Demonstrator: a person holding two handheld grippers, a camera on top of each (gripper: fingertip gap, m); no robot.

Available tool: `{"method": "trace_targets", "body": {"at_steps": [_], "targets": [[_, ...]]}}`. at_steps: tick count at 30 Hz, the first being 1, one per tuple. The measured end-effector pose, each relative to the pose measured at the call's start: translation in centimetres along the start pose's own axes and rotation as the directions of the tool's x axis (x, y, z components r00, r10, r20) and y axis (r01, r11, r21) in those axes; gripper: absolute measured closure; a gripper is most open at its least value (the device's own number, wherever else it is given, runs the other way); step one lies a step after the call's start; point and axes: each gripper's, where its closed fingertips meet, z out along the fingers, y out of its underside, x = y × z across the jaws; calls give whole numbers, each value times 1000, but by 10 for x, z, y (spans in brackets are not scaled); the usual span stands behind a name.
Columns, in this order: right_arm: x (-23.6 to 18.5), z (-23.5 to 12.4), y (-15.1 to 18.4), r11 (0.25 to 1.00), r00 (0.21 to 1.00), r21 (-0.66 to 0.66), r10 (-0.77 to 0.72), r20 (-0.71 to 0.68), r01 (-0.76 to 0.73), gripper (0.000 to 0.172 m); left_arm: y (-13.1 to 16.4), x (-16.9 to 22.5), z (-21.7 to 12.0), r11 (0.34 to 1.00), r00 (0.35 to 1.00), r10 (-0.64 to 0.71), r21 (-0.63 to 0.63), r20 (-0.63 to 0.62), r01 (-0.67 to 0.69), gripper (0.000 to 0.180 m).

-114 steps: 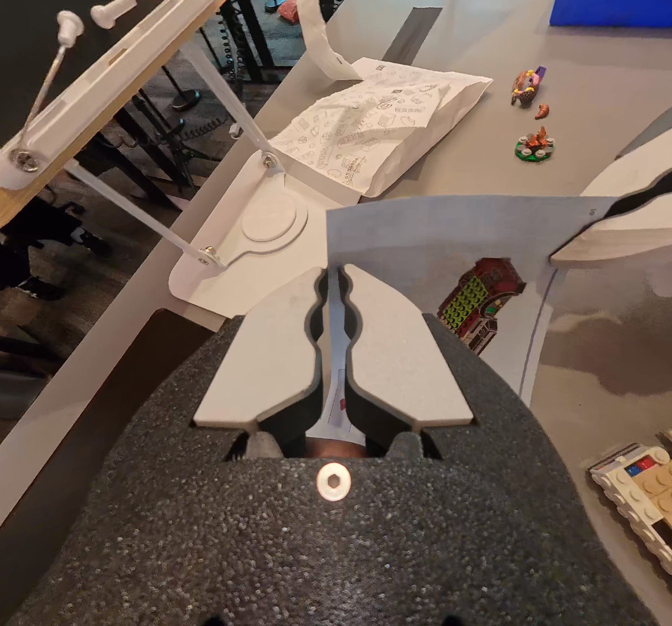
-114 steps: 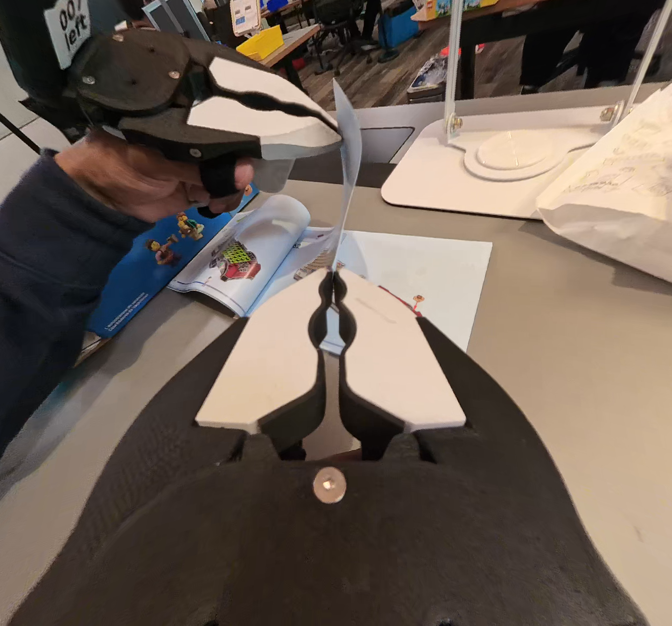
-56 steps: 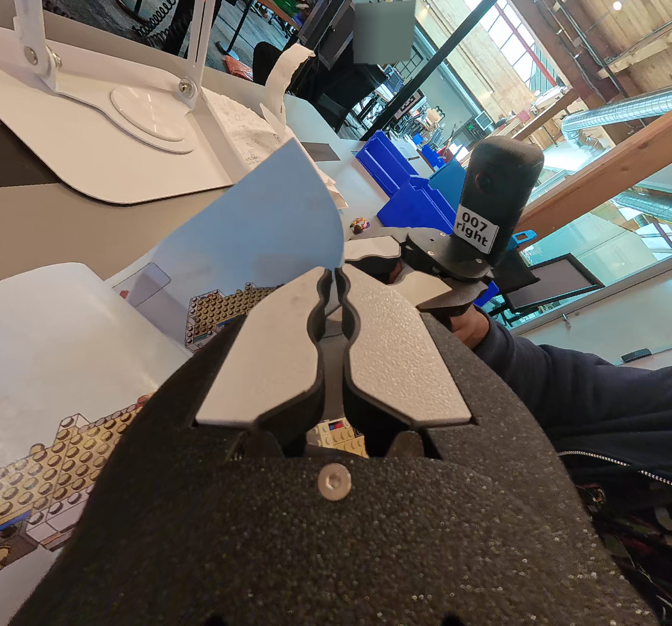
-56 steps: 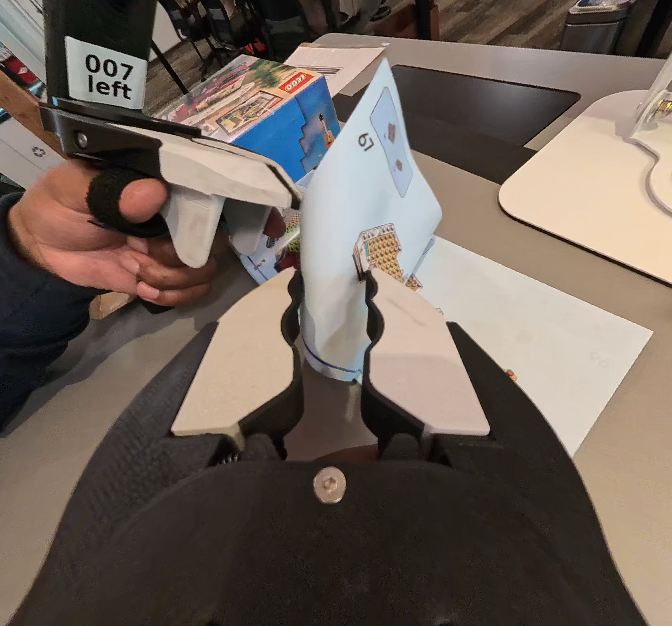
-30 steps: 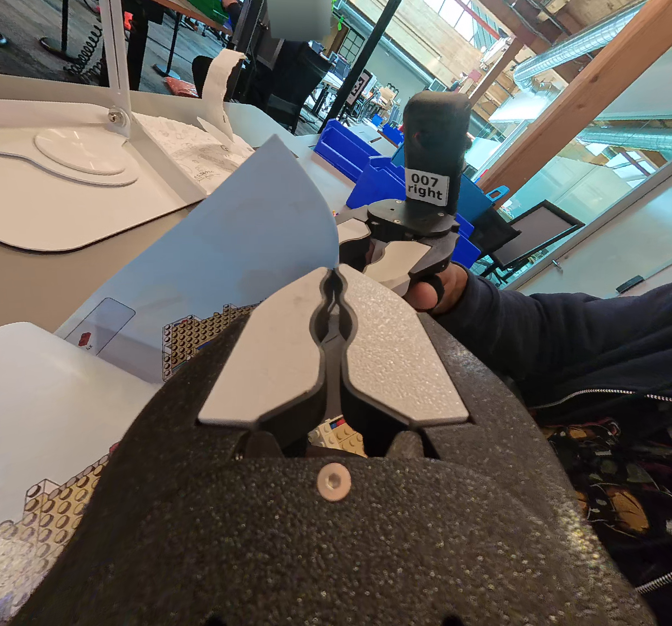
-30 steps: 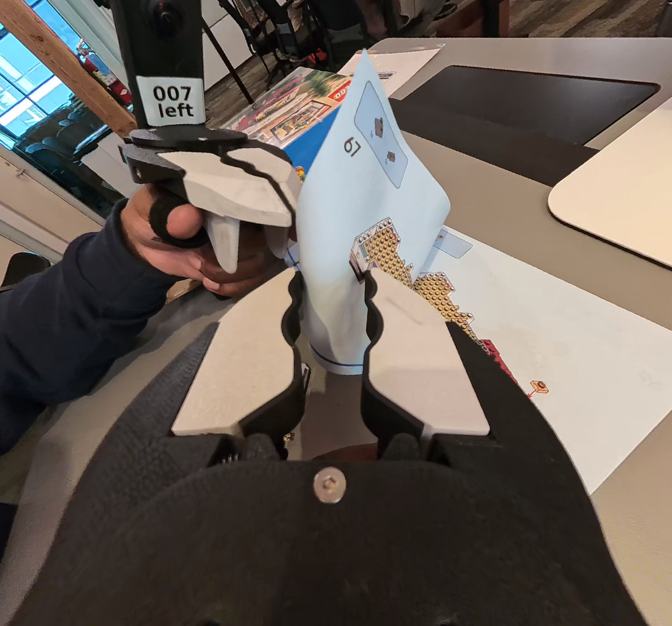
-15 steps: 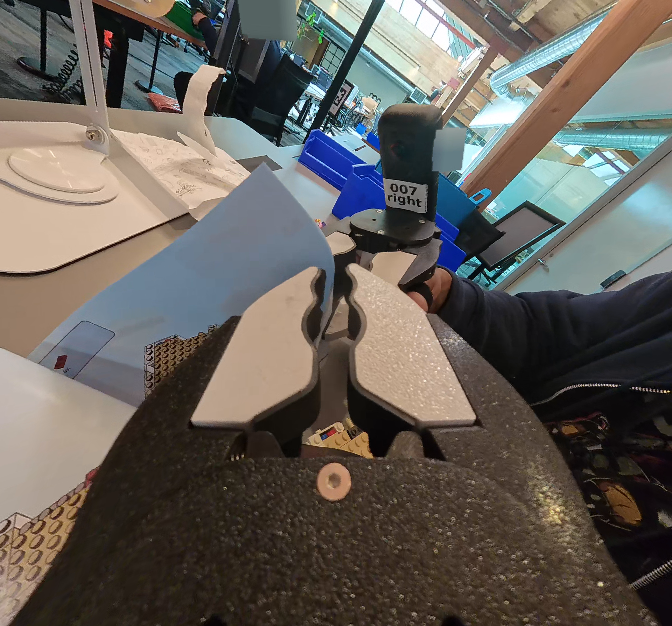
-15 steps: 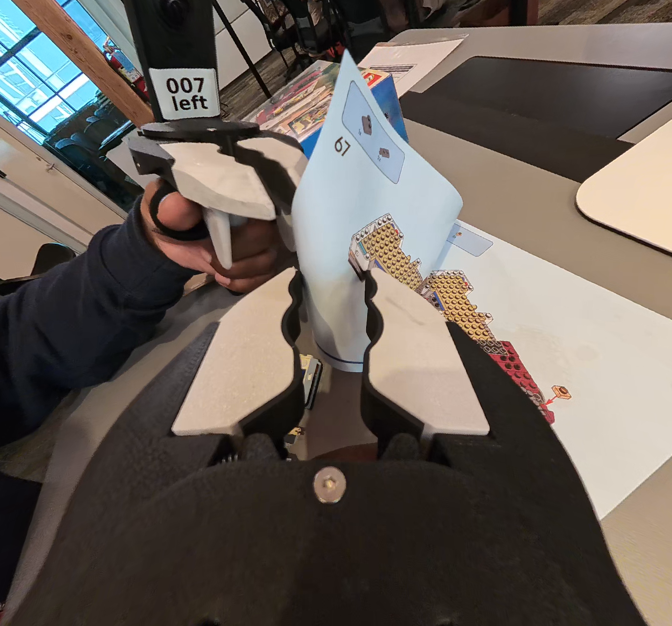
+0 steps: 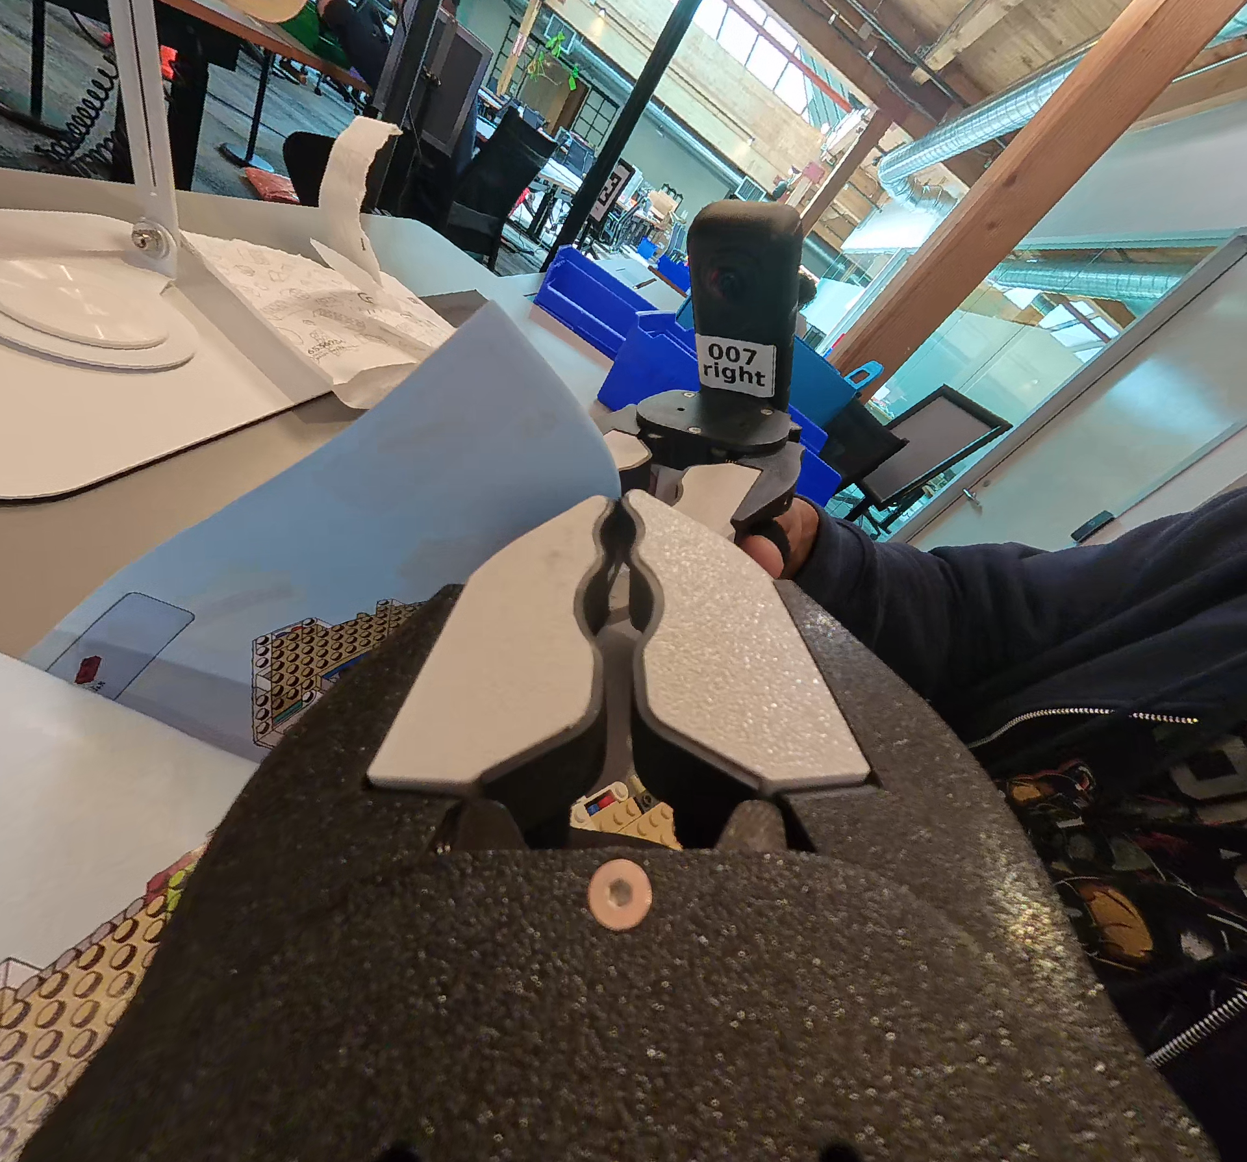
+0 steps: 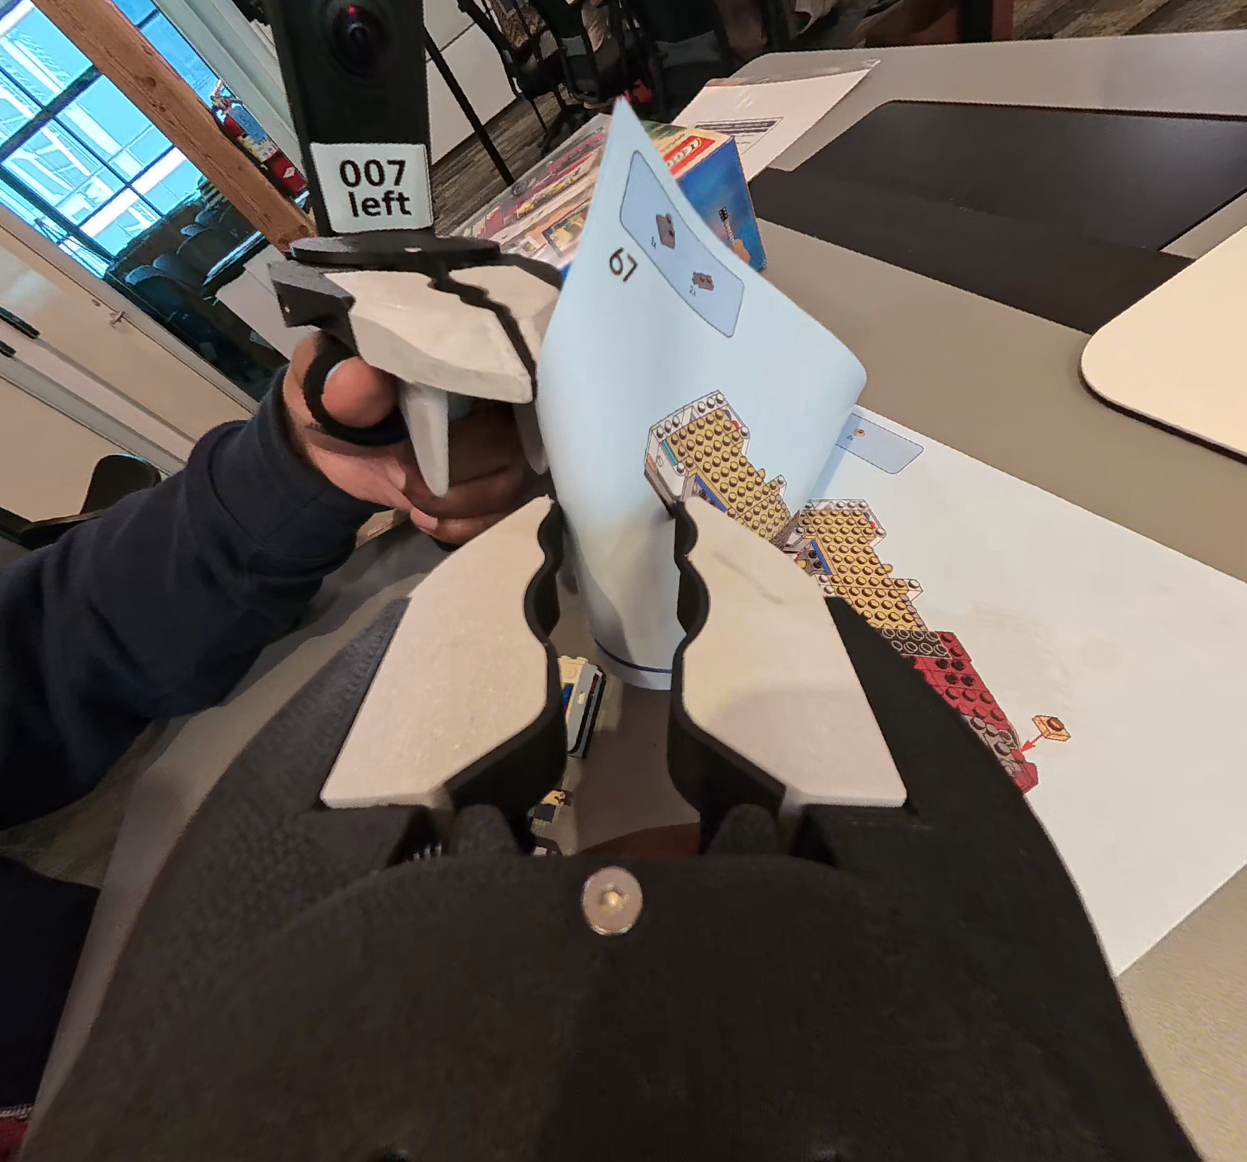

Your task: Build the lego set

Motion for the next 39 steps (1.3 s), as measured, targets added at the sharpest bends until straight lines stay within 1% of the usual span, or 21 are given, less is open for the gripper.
{"method": "trace_targets", "body": {"at_steps": [5, 12, 15, 17, 20, 22, 26, 30, 33, 35, 37, 39], "targets": [[0, -2, -1, 1000, 1000, 9, 16, 15, -16, 146, 0, -1, 0, 1000, 1000, -11, 7, -3, 11, 180], [5, -7, -3, 999, 999, 17, 38, 0, -38, 144, -1, -4, -1, 1000, 1000, -20, 20, 5, 20, 180], [12, -11, -4, 999, 998, 19, 50, -32, -49, 142, -2, -8, -3, 999, 999, -27, 30, 19, 26, 180], [22, -18, -7, 998, 994, 29, 58, -95, -55, 137, -3, -9, -4, 999, 999, -31, 39, 22, 31, 180], [40, -34, -19, 998, 973, 61, 18, -231, -4, 128, -5, -9, -4, 998, 999, -33, 47, 25, 32, 180], [43, -43, -27, 997, 960, 68, -25, -280, 46, 127, -5, -10, -4, 998, 999, -32, 47, 30, 31, 180], [41, -51, -37, 991, 942, 67, -90, -324, 117, 126, -5, -12, -5, 998, 999, -38, 45, 37, 37, 180], [36, -40, -24, 991, 950, 12, -124, -286, 133, 127, -5, -14, -7, 998, 998, -42, 47, 49, 40, 180], [26, -26, -8, 974, 947, -59, -225, -227, 217, 125, -7, -16, -9, 998, 997, -46, 53, 61, 43, 180], [14, -18, 2, 935, 918, -98, -355, -179, 342, 120, -8, -18, -10, 997, 996, -52, 60, 75, 48, 180], [9, -12, 12, 862, 845, -160, -505, -177, 481, 117, -11, -21, -12, 995, 994, -67, 75, 91, 61, 180], [12, -7, 23, 789, 769, -246, -609, -194, 563, 114, -14, -25, -15, 993, 990, -86, 95, 111, 75, 180]]}}
